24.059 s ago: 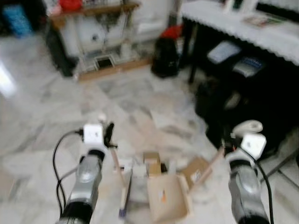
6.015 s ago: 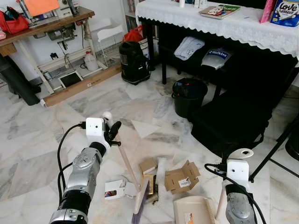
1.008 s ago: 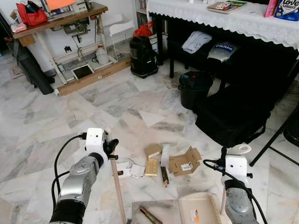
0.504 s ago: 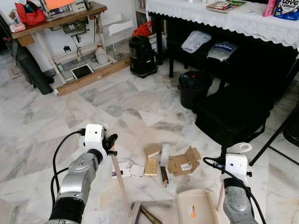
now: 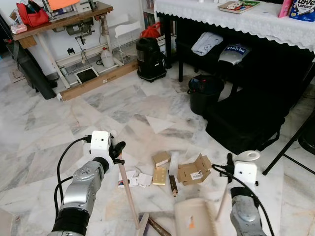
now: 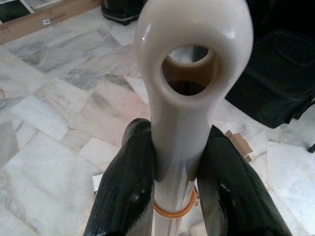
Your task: Sweep floor
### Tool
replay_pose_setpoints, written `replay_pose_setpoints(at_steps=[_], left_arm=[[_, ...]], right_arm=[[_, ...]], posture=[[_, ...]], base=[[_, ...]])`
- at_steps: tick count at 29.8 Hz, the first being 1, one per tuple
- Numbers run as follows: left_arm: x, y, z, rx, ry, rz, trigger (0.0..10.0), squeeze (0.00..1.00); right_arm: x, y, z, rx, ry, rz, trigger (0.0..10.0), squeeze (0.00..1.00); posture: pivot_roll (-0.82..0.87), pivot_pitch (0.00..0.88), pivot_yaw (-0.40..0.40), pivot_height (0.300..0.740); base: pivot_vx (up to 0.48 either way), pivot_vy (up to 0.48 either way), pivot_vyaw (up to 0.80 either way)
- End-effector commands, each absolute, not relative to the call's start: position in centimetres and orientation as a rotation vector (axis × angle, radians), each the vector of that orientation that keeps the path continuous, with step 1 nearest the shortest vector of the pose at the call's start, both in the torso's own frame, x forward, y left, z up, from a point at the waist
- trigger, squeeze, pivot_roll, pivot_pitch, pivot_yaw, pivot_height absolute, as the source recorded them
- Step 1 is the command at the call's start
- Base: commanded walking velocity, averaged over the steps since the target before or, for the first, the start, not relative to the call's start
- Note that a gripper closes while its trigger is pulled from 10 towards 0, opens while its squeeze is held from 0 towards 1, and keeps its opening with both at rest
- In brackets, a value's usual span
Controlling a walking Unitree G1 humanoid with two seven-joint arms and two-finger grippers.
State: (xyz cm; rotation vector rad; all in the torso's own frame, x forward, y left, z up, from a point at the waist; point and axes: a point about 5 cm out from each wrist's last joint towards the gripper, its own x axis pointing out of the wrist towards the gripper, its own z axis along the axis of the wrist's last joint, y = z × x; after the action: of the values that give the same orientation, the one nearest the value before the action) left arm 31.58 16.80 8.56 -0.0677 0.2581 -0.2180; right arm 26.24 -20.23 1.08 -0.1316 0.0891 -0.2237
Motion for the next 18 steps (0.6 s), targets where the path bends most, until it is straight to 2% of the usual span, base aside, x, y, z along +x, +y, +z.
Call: replay_pose_setpoints(at_steps=[1,12,18], left_arm=[[31.6,17.3,9.0,-0.045,0.256,-0.219,10.0,0.0],[31.3,17.0,9.2,-0.037,0.311,-0.267,10.0,0.0],[31.0,15.2,9.6,-0.185,0.39,-0.355,10.0,0.0]], right_arm=[[26.2,-20.2,0.9,-0.114,0.107,-0.239,10.0,0.0],[25.9,-20.3,0.3,-0.159,0.145,-0.221,10.0,0.0],[25.5,-20.7,-0.3,-0.174,0.189,-0.222,10.0,0.0]], posture=[[0.0,0.0,0.115,0.74],[0.0,0.0,0.12,0.74],[0.01,0.0,0.121,0.74]], base=[[0.0,0.0,0.0],[0.0,0.0,0.0],[0.0,0.0,0.0]])
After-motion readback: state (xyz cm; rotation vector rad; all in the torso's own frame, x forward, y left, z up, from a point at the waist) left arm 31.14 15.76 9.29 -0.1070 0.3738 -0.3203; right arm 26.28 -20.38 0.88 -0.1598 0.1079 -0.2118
